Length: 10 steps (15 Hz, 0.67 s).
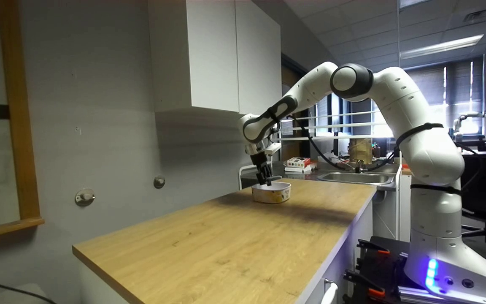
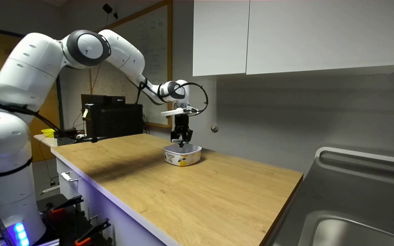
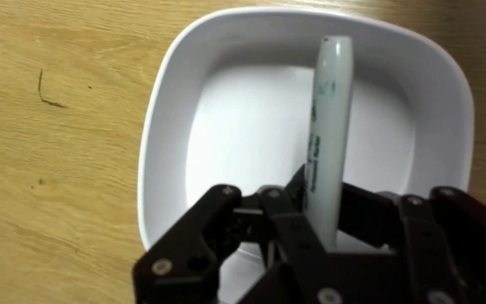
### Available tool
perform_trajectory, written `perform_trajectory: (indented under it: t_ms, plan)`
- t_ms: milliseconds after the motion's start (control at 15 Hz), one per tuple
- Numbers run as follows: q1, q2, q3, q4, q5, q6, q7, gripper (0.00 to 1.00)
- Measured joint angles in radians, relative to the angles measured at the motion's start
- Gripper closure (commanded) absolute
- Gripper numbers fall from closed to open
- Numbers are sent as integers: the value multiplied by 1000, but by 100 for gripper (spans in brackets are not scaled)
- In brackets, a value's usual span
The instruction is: Pick up the marker and put it in bowl
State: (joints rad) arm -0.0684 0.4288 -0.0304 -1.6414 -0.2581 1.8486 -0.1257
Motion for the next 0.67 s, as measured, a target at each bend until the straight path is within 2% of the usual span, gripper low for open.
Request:
perform_trajectory:
  t_ms: [133, 667]
  plan:
    - [-1, 11, 0, -8, 0, 4, 0, 72]
    - [1, 10, -1, -17, 0, 4, -9, 15]
